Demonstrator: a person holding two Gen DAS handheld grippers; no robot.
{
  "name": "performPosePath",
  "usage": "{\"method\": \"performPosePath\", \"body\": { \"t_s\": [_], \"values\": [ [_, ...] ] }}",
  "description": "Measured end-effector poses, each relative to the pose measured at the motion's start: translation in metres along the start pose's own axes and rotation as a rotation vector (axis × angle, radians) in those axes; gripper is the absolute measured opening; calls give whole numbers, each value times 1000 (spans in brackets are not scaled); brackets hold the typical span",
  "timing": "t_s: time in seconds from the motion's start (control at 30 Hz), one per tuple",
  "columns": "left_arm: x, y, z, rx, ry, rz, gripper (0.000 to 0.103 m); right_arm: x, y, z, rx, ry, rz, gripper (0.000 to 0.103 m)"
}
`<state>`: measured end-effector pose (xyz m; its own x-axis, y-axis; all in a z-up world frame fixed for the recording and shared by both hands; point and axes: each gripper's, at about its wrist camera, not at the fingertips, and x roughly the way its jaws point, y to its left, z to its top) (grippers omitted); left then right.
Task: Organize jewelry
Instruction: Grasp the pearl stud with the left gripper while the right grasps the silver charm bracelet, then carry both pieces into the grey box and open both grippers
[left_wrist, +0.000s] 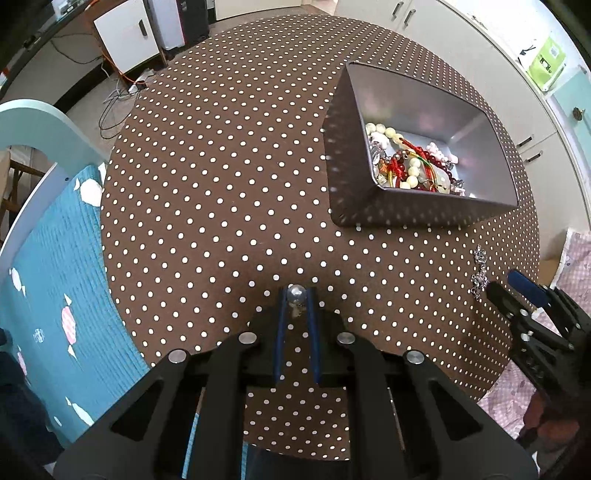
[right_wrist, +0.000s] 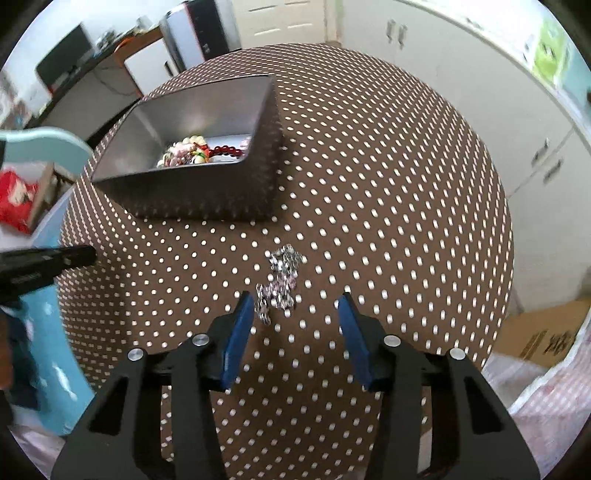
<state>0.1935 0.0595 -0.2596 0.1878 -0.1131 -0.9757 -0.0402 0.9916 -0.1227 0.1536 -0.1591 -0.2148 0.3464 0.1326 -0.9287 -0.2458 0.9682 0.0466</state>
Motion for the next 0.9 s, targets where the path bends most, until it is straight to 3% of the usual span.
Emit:
{"method": "performPosePath", "body": {
  "t_s": [0.3,0.6,0.9],
  "values": [
    [0,12,-2,-16,7,9,10,23,22,7,-67,-4,-56,21],
    [3,19,1,-15,-1,7,10,24,23,2,-79,11,-37,20],
    [-9,12,8,1,-32,0,10,3,16,3,-61,-29,-38,20]
  ]
}}
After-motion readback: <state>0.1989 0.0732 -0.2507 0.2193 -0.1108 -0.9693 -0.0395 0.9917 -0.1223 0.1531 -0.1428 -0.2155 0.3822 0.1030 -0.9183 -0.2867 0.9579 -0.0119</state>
